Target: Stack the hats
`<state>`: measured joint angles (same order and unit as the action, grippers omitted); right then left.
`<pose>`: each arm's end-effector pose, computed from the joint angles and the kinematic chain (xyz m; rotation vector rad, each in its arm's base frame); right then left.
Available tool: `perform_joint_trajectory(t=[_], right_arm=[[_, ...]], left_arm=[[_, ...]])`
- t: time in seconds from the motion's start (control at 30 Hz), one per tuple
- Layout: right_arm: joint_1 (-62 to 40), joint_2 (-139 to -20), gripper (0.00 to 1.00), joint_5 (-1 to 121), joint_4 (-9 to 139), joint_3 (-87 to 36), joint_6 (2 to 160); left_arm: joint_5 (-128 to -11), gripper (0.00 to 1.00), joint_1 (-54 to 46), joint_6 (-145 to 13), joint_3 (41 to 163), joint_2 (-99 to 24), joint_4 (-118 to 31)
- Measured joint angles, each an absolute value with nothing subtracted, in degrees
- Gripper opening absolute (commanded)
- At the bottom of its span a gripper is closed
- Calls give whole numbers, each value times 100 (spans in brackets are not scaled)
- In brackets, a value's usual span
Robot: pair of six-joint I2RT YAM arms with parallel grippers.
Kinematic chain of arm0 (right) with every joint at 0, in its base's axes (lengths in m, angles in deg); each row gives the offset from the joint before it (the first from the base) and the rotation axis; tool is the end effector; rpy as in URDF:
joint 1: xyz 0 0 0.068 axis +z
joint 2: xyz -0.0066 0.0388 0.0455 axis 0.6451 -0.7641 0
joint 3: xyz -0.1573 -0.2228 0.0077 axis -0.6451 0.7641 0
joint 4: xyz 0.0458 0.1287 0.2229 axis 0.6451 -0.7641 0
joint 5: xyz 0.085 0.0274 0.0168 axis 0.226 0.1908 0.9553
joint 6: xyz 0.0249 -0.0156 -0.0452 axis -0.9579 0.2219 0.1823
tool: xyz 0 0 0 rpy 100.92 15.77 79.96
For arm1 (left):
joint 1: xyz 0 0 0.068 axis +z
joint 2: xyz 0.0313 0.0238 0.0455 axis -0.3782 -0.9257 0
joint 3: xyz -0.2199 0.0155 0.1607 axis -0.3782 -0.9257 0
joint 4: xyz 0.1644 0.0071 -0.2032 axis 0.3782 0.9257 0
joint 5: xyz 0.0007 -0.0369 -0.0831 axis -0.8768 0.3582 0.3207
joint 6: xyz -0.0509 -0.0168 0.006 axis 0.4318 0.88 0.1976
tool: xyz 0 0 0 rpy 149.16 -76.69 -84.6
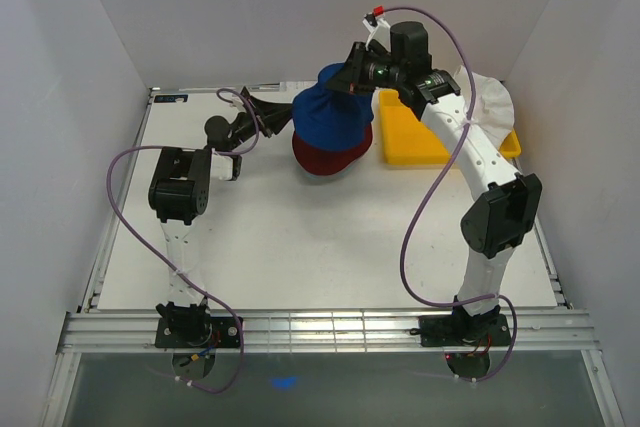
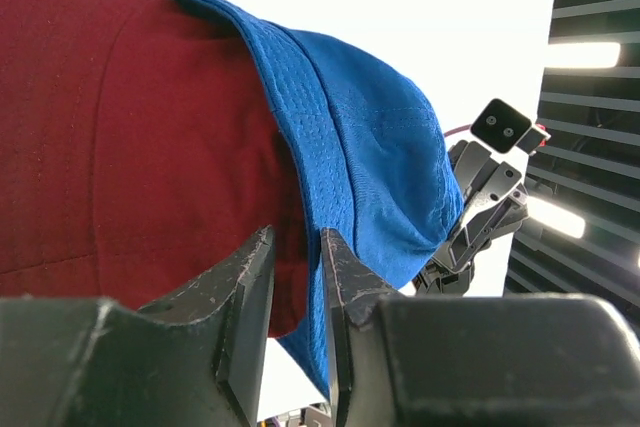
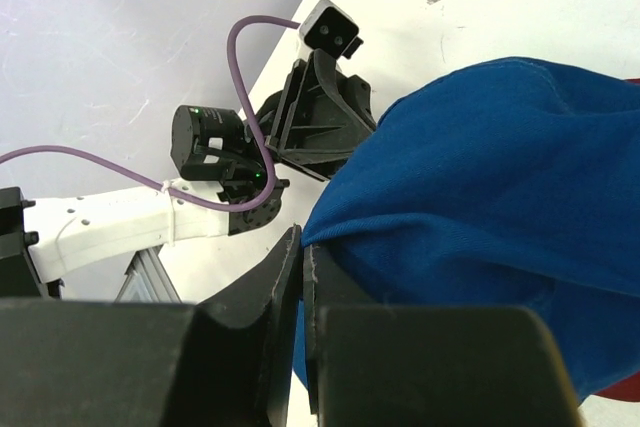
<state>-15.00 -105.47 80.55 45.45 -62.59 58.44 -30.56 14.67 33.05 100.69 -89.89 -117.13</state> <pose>0.3889 0.2016 0.4222 -0.3080 1.9189 1.1054 0.4504 -0.0863 0.1839 -0.6002 1.6537 -2.1463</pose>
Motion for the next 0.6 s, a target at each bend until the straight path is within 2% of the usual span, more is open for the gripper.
perform_joint_trajectory(t=[0.2, 0.3, 0.33, 0.47, 0.6], right_arm=[[-1454, -10621, 8, 8057, 4499, -6270, 5942], [-1450, -10663, 8, 8055, 4478, -6270, 5969], [-1448, -10674, 8, 8055, 4462, -6270, 5977], [-1428, -10720, 8, 8055, 4395, -6311, 6028], [-1415, -10757, 8, 8055, 4296, -6355, 6119]], left_arm=[[-3054, 36, 1465, 3314, 10069, -8989, -11713], [-3054, 30, 1465, 3320, 10069, -8989, -11713], [-3054, 25, 1465, 3323, 10069, -8989, -11713], [-3056, 14, 1467, 3323, 10036, -8989, -11713], [-3060, 8, 1467, 3320, 9926, -8989, -11711]])
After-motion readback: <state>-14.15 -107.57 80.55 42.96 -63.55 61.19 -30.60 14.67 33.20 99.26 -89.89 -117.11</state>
